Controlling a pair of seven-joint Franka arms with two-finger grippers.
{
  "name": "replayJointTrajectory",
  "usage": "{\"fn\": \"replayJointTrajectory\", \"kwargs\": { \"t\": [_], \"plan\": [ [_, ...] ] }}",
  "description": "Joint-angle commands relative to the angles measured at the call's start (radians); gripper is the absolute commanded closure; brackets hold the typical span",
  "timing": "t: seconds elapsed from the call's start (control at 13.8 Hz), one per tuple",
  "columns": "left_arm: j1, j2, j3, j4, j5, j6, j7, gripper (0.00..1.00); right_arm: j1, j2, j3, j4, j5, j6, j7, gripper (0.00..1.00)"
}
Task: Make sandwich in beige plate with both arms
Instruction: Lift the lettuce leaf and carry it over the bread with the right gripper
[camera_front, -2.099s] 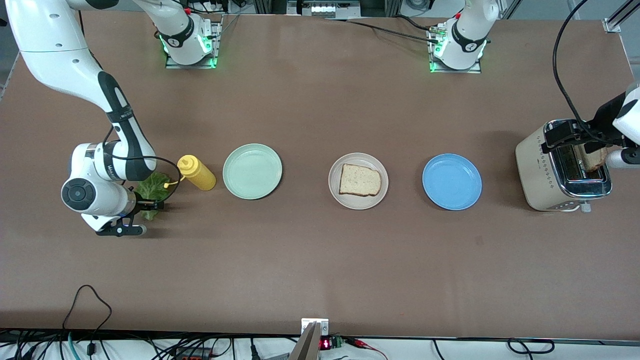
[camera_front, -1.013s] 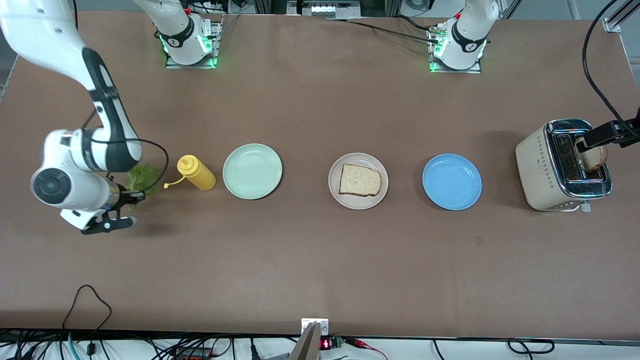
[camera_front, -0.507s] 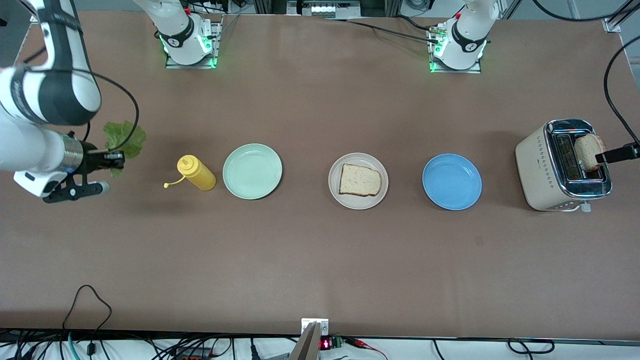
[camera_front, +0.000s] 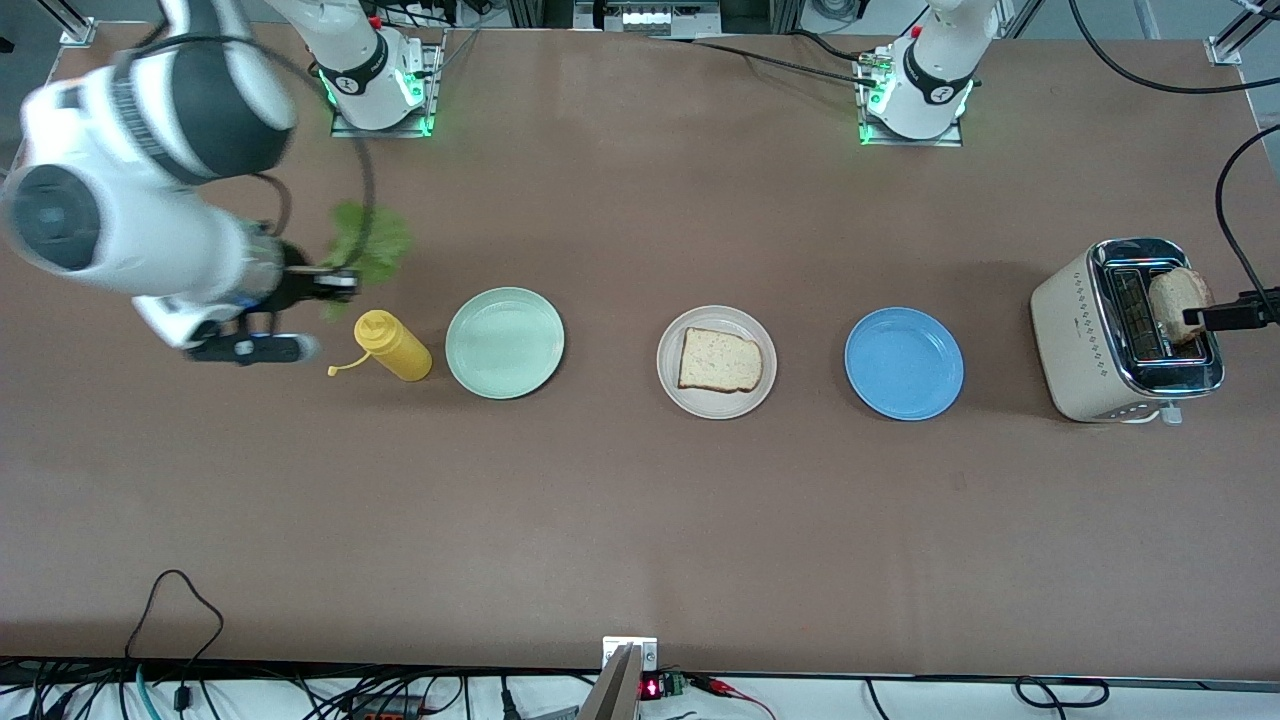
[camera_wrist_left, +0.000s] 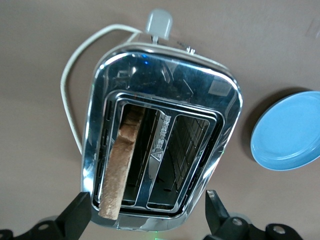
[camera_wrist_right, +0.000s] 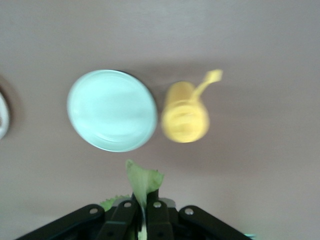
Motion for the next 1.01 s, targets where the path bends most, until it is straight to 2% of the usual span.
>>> {"fn": "replayJointTrajectory", "kwargs": {
  "t": [0.0,0.36,0.51,0.8,0.87,0.94],
  "plan": [
    [0.022,0.027,-0.010,0.012,0.020,-0.025,0.015,0.00,0.076,0.063,0.050,0.028,0.015,0.098,0.284,1.00],
    [0.050,0.042,-0.011,0.012,0.021,-0.025,0.024,0.00,0.314,0.232,0.047,0.057,0.007,0.400,0.800,1.00],
    [0.050,0.059,-0.010,0.012,0.023,-0.022,0.113,0.05,0.373,0.306,0.036,0.089,0.006,0.489,0.943,1.00],
    [0.060,0.082,-0.010,0.012,0.023,-0.023,0.169,0.34,0.455,0.428,0.032,0.114,0.004,0.696,1.148,1.00],
    [0.060,0.085,-0.010,0.012,0.023,-0.026,0.169,0.46,0.478,0.450,0.023,0.115,0.006,0.744,1.181,1.00],
    [0.060,0.085,-0.010,0.012,0.023,-0.026,0.166,0.62,0.494,0.481,0.015,0.121,0.007,0.811,1.223,1.00]
  ]
}}
